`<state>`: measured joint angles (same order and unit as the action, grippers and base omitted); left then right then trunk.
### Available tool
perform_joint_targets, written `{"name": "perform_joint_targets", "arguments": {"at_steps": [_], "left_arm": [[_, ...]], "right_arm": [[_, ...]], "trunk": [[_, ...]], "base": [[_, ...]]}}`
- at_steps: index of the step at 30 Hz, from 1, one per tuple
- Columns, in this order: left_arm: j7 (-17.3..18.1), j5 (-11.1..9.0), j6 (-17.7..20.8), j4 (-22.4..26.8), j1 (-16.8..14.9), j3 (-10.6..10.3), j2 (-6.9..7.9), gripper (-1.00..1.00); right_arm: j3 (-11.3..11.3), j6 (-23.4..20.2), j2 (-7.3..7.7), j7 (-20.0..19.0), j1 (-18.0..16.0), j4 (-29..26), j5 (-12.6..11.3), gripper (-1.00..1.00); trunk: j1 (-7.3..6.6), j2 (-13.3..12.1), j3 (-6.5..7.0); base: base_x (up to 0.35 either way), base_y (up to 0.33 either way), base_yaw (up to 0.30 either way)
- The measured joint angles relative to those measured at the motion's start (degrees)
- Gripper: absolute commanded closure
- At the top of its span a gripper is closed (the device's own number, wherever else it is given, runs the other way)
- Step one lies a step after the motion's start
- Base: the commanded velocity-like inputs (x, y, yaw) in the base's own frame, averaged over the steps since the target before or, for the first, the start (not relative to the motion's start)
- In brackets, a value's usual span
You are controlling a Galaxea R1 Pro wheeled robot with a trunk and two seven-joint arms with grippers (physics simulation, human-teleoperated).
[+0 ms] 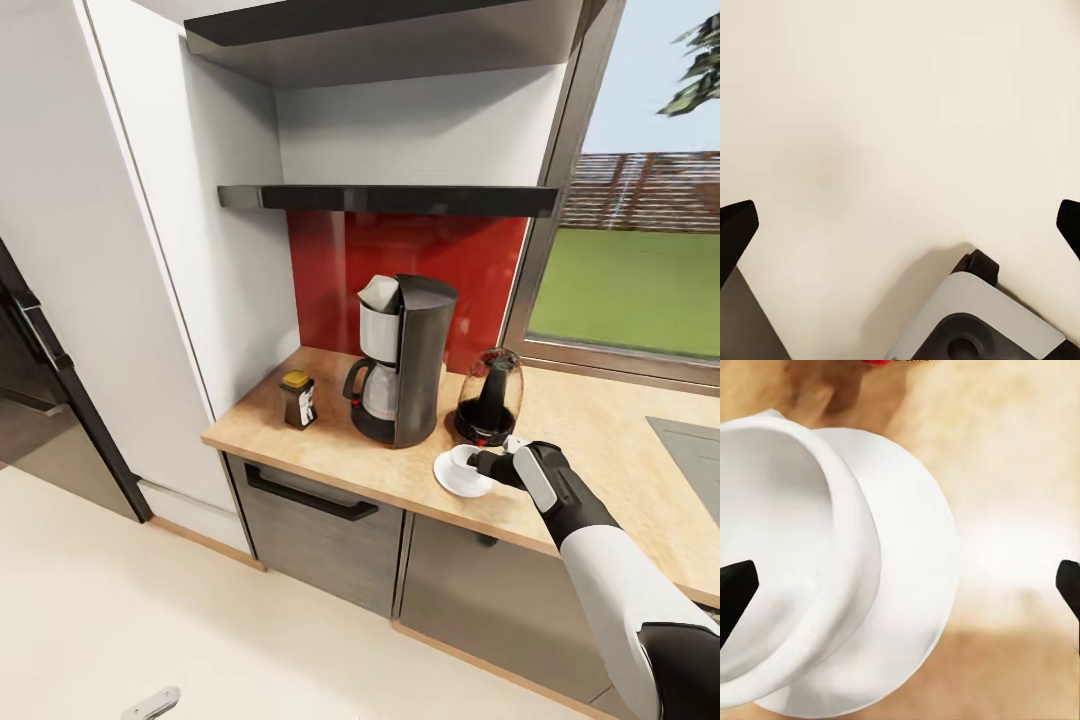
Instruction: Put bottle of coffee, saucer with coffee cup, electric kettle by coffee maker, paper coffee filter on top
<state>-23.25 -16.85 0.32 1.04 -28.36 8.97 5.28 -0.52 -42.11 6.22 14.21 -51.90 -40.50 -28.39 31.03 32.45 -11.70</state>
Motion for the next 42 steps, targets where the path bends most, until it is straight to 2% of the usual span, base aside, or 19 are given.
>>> {"name": "perform_joint_targets", "arguments": {"at_steps": [23, 32, 42], "left_arm": [[0.0, 0.0, 0.0, 0.03, 0.0, 0.0, 0.01, -1.0], [0.0, 0.0, 0.0, 0.04, 0.0, -0.01, 0.0, -1.0], [0.0, 0.0, 0.0, 0.03, 0.0, 0.0, 0.0, -1.0]], "right_arm": [[0.0, -0.01, -0.01, 0.09, 0.0, -0.03, 0.08, -1.0], [0.0, 0.0, -0.01, 0.09, 0.0, -0.02, 0.07, -1.0], [-0.01, 0.0, 0.0, 0.09, 0.0, -0.03, 0.02, -1.0]], "trunk": [[0.0, 0.0, 0.02], [-0.22, -0.4, 0.92], [-2.42, -4.4, 3.66]], "base": [[0.0, 0.0, 0.0], [0.0, 0.0, 0.0], [0.0, 0.0, 0.0]]}}
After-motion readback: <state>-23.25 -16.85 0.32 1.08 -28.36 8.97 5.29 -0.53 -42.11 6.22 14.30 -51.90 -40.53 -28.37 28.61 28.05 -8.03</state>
